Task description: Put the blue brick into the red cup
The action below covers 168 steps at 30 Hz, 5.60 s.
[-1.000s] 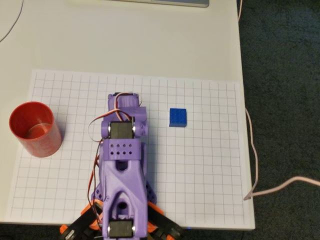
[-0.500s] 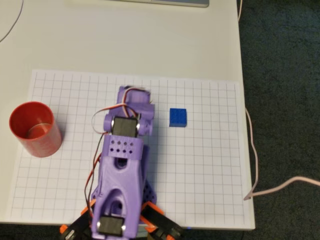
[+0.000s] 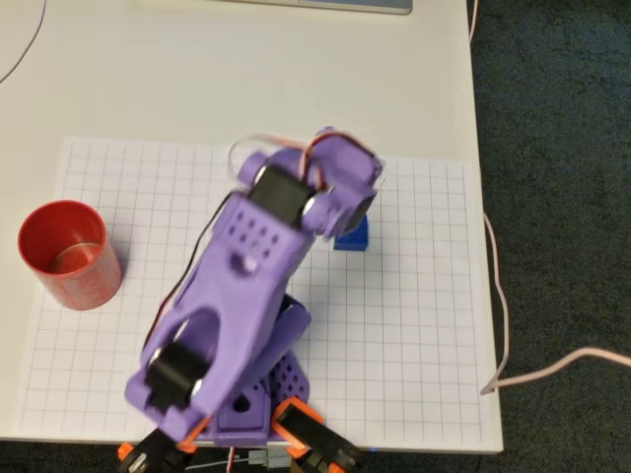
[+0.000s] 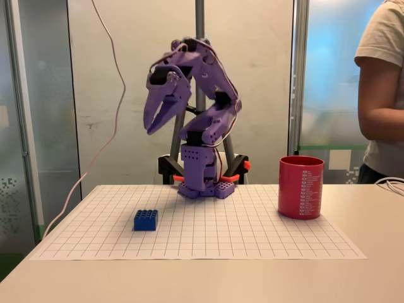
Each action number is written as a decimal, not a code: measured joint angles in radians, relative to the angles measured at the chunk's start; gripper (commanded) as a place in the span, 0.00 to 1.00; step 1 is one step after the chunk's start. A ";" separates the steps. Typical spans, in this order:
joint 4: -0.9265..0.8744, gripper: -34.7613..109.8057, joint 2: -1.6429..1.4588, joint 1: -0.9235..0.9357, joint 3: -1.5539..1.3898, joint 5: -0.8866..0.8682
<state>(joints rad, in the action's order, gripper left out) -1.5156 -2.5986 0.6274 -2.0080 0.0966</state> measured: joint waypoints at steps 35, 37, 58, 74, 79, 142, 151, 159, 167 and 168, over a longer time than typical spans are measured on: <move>-0.173 0.24 0.782 -0.069 0.374 0.465; -0.153 0.24 0.793 -0.063 0.367 0.419; 0.109 0.24 0.752 -0.133 -0.057 0.330; 0.006 0.66 0.752 -0.092 -0.060 0.551; 0.043 0.66 0.762 -0.074 -0.060 0.560; 0.025 0.24 0.646 -0.897 0.499 0.049; -0.110 0.24 0.600 -1.514 0.499 -0.071; -0.156 0.24 0.497 -1.787 0.342 -0.118; -0.124 0.24 0.465 -1.752 0.219 -0.094; -0.121 0.24 0.465 -1.738 0.218 -0.089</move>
<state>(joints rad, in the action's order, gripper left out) -1.6368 -2.1338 -1.1106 -1.7902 0.0077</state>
